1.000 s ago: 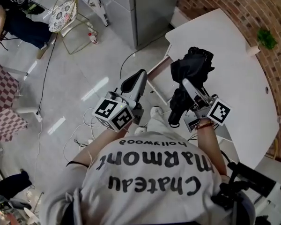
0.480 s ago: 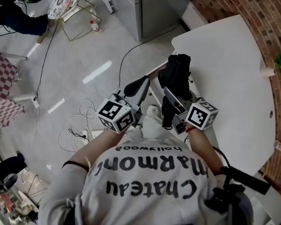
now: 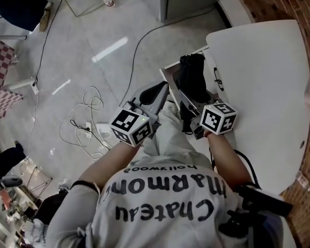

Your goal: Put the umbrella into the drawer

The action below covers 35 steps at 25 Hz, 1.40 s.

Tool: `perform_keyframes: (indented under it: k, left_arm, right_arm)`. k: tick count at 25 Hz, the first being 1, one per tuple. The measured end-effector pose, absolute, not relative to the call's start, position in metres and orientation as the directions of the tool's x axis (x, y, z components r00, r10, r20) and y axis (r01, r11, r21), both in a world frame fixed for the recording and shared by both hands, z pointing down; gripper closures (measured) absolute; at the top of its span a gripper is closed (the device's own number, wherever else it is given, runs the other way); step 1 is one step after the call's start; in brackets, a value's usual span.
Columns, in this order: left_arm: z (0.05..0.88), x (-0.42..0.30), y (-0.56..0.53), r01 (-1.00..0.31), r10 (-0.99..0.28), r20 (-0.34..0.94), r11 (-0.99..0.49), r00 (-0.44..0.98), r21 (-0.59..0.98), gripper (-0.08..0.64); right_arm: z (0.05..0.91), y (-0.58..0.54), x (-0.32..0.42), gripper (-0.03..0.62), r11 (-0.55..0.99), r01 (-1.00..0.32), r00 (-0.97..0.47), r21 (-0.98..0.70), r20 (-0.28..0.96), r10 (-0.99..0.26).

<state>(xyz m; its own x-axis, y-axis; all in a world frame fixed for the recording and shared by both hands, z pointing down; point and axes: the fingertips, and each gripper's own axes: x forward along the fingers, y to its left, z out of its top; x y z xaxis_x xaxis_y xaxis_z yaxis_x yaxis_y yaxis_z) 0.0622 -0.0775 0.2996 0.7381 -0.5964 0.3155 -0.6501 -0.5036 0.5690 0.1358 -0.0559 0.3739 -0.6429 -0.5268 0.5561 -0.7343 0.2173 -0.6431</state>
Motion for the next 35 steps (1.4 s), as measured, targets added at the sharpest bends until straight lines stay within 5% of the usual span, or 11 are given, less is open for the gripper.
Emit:
perform_keyframes:
  k: [12,35]
  left_arm:
    - [0.4,0.047,-0.08,-0.75,-0.643,0.422,-0.398,0.638,0.527,0.545]
    - [0.545,0.051,-0.035,-0.643,-0.457,0.464,-0.413,0.759,0.644,0.545]
  right_arm:
    - [0.477,-0.058,0.138,0.341,0.151,-0.799,-0.575,-0.582,0.668,-0.472]
    - [0.638,-0.047,0.196,0.341,-0.142,-0.885,-0.325,-0.444,0.806,-0.494]
